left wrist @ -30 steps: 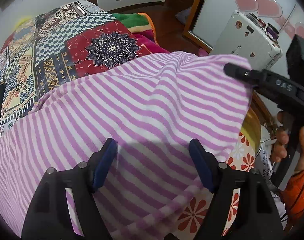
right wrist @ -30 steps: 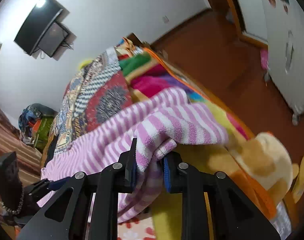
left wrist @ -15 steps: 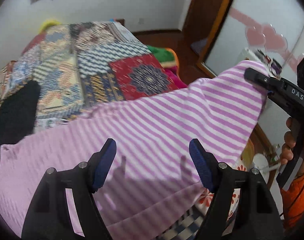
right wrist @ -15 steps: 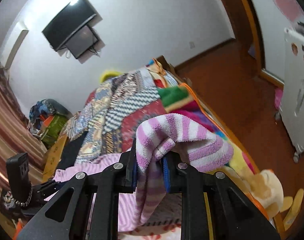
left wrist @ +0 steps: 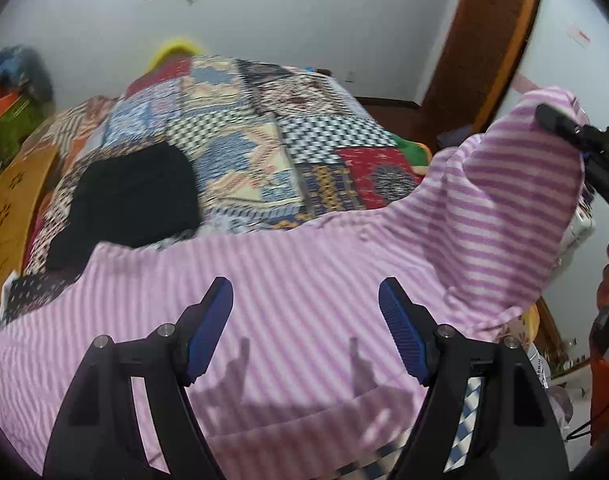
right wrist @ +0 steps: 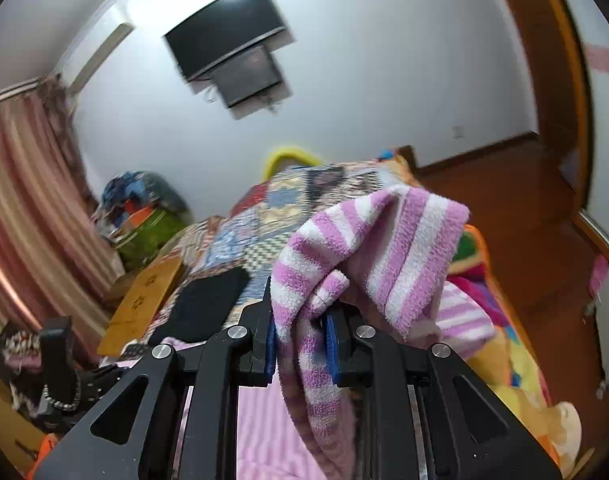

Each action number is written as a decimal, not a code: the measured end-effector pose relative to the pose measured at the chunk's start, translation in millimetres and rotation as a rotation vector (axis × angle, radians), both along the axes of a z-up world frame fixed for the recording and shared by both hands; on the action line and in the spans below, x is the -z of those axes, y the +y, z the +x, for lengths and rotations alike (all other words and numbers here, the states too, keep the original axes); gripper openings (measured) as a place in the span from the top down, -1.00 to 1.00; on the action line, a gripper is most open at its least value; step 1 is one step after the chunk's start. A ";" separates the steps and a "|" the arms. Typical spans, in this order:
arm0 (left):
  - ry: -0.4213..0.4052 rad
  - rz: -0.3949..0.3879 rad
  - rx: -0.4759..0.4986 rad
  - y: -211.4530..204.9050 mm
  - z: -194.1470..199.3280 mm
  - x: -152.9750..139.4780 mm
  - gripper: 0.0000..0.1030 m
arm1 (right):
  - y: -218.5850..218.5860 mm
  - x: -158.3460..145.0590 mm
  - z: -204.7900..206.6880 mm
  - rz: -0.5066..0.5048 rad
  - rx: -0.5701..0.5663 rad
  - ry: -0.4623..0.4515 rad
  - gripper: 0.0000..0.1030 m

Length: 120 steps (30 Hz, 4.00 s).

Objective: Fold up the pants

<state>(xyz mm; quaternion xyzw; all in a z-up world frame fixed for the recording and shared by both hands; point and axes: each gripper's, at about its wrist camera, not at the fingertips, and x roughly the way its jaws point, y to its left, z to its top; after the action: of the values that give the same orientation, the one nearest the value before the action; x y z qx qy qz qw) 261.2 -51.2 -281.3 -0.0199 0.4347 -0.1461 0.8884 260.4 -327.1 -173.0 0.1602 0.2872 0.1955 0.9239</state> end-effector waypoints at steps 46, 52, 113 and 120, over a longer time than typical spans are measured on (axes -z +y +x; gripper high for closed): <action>0.134 -0.040 -0.231 108.1 -51.5 58.2 -0.47 | 145.6 76.8 -29.4 -0.252 -0.590 0.294 0.04; 0.065 -0.065 -0.224 101.7 -43.1 31.2 -0.47 | 106.3 69.4 4.2 -0.285 -0.432 0.259 -0.08; 0.170 0.082 0.006 24.6 81.6 68.9 0.72 | 42.1 113.8 23.3 -0.203 -0.313 0.421 -0.08; 0.057 0.139 -0.048 48.4 87.2 33.3 0.74 | 59.7 119.0 17.5 -0.229 -0.378 0.426 -0.08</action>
<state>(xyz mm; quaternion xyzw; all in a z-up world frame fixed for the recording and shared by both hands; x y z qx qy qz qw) 348.5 -2.8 -314.6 0.0271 0.4684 -0.0934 0.8782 278.0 -267.3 -292.0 0.0363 0.5195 0.2925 0.8020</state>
